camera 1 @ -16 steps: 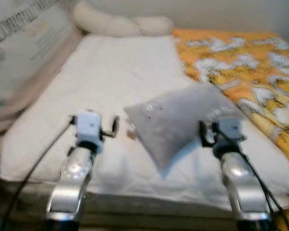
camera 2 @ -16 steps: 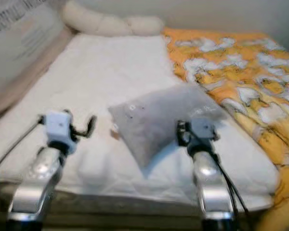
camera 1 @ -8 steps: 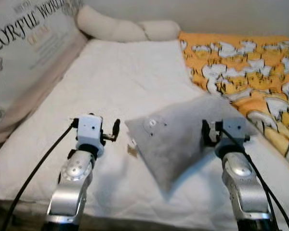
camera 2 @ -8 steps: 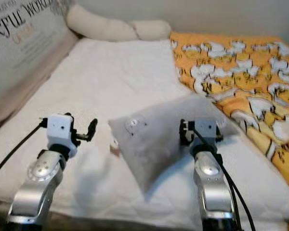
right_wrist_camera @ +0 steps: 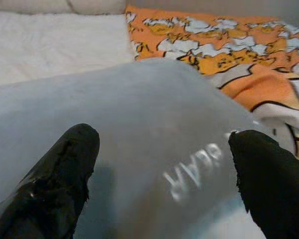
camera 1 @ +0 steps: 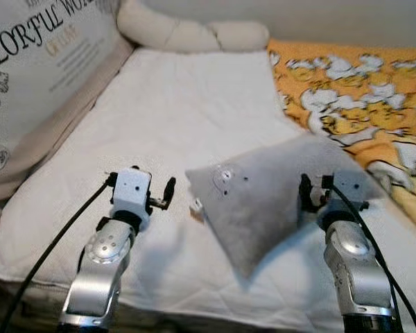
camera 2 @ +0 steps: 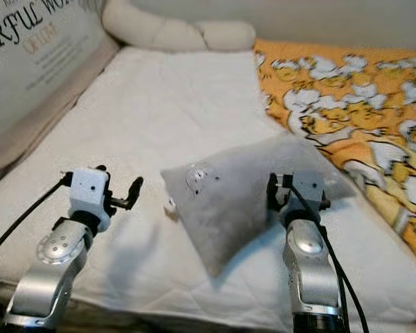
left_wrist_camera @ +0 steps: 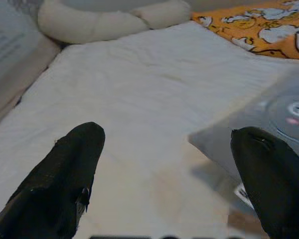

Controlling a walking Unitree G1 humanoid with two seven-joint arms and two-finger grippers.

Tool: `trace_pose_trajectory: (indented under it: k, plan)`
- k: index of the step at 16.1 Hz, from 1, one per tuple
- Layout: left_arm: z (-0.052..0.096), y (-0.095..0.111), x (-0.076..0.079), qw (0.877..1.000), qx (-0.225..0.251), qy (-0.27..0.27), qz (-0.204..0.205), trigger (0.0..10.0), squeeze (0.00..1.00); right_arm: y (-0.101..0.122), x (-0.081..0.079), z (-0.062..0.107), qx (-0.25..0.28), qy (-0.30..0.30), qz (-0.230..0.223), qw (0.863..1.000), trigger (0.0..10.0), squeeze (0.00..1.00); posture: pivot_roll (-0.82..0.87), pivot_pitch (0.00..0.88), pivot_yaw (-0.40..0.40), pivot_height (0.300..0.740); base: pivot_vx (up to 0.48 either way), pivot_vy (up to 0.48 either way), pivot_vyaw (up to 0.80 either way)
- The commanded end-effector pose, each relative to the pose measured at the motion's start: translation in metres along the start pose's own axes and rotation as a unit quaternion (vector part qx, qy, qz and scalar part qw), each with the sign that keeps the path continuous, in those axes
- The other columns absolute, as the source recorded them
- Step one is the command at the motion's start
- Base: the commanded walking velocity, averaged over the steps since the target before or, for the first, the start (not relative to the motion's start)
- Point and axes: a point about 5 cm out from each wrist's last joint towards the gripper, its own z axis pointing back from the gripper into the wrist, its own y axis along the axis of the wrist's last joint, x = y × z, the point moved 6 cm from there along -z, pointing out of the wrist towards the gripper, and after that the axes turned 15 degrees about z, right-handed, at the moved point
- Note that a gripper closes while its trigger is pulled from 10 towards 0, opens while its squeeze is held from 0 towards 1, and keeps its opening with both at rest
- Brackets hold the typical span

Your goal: Clean up the room

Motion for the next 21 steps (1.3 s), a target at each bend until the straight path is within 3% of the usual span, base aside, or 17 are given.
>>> trace_pose_trajectory:
  k: [1,8,9,10,14,21]
  plan:
    - [0.003,0.000,-0.002,1.000,-0.005,-0.004,-0.007,10.0,0.00,-0.001,0.002,-0.001,-0.010,-0.004,-0.016,1.000,10.0,1.00,0.11,0.000,0.024,0.740,0.000,0.000,0.00]
    - [0.001,-0.002,0.000,1.000,-0.013,-0.013,-0.009,10.0,0.00,-0.009,0.006,0.002,-0.026,-0.010,-0.025,0.999,10.0,1.00,0.10,0.000,0.039,0.740,0.000,0.000,0.00]
    - [0.001,-0.001,-0.003,1.000,-0.007,-0.002,-0.006,10.0,0.00,-0.003,0.002,0.004,-0.012,-0.001,-0.019,1.000,10.0,0.79,0.10,0.000,0.039,0.740,0.000,0.000,0.00]
    - [0.001,0.000,-0.007,1.000,-0.002,0.009,-0.002,10.0,0.00,0.000,0.000,0.005,-0.006,0.003,-0.017,1.000,10.0,0.00,0.10,0.000,0.039,0.740,0.000,0.000,0.00]
    - [0.000,0.004,-0.010,1.000,0.009,0.020,0.009,10.0,0.00,0.011,-0.007,0.006,0.025,0.018,0.032,0.999,10.0,0.00,0.10,0.000,0.025,0.740,0.000,0.000,0.00]
    - [0.001,0.004,-0.009,0.999,0.014,0.027,0.014,10.0,0.00,0.015,-0.018,0.006,0.035,0.042,0.037,0.998,10.0,0.00,0.11,0.000,0.009,0.740,0.185,0.000,-0.23]
